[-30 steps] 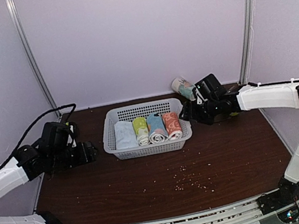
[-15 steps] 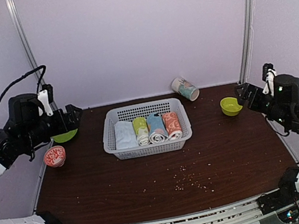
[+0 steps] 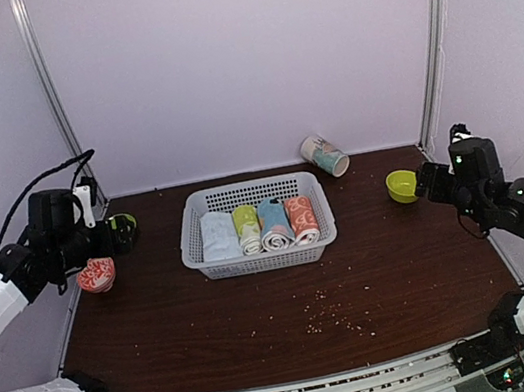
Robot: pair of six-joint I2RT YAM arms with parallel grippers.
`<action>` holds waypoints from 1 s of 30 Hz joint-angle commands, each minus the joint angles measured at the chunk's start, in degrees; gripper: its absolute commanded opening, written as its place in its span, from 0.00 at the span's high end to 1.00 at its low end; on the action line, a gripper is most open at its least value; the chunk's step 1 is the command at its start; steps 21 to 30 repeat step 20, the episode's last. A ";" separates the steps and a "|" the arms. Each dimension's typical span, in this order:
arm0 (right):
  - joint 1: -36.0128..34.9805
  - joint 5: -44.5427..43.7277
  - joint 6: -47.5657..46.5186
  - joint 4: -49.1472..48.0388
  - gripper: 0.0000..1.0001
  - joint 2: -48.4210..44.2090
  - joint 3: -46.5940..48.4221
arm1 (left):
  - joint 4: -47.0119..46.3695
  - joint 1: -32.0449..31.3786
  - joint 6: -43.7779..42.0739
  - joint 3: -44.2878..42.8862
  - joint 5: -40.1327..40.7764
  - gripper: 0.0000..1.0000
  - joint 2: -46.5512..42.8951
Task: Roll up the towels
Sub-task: Reset both arms
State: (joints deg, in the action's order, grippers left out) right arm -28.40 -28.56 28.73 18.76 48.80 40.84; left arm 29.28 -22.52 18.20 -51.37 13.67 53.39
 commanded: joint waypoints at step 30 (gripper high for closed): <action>0.37 1.08 -2.45 -9.16 0.00 -6.31 -7.20 | -6.03 0.42 3.04 3.31 6.00 0.02 -5.52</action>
